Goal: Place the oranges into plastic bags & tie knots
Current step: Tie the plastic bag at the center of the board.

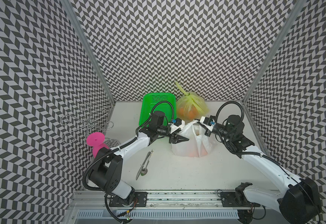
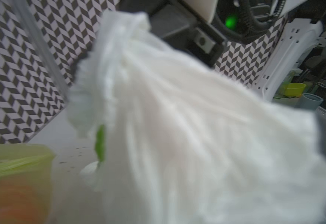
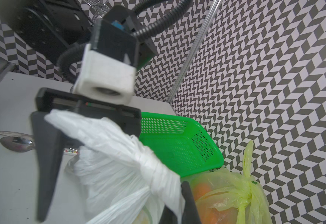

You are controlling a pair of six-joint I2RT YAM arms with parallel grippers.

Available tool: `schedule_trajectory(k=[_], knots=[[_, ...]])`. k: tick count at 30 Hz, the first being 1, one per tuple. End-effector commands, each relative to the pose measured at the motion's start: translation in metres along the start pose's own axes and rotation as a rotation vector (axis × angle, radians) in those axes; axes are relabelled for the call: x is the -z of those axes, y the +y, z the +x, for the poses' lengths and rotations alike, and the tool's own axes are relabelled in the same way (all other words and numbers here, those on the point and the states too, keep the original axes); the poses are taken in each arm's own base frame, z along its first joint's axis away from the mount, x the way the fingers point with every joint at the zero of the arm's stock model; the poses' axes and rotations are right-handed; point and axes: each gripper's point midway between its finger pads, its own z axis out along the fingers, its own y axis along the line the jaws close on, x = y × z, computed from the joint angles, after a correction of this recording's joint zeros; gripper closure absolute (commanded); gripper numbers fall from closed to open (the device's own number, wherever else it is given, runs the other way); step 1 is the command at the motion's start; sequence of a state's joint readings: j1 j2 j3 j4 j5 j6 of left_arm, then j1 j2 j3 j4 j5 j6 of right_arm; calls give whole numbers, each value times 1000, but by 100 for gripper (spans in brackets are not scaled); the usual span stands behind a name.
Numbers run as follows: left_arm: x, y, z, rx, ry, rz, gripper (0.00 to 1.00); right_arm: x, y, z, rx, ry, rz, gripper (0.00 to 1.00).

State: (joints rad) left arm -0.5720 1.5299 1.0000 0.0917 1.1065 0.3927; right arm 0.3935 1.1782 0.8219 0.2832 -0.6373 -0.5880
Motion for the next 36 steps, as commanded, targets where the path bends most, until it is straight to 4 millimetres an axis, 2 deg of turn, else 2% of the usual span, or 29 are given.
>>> schedule_trajectory(k=[1, 4, 7, 10, 14, 18, 20, 22, 25, 28, 32, 36], knots=[[-24, -42, -24, -73, -76, 121, 46, 1, -2, -23, -32, -139, -33, 100], [-43, -53, -25, -81, -60, 131, 45, 4, 17, -25, -77, -187, -154, 100], [-38, -54, -29, -107, -50, 113, 39, 9, 34, -24, -101, -210, -248, 100], [-18, -52, -30, -179, -21, 80, 30, 15, 41, -22, -127, -228, -293, 100], [25, -45, -38, -252, 1, 20, 21, 19, 50, -22, -160, -247, -361, 100], [62, -36, -48, -308, -18, -44, 19, 22, 55, -28, -188, -268, -413, 100], [73, -22, -54, -303, -41, -80, 21, 23, 57, -31, -201, -281, -438, 100], [70, 0, -54, -279, -28, -130, 31, 24, 58, -34, -220, -289, -454, 100], [49, 19, -46, -265, 39, -172, 38, 23, 59, -37, -235, -295, -472, 100], [31, 21, -46, -288, 56, -186, 38, 22, 61, -38, -247, -297, -480, 100], [21, 16, -53, -308, 43, -178, 39, 21, 60, -37, -254, -296, -481, 100], [16, 11, -56, -294, 26, -147, 48, 18, 60, -34, -261, -287, -479, 100]])
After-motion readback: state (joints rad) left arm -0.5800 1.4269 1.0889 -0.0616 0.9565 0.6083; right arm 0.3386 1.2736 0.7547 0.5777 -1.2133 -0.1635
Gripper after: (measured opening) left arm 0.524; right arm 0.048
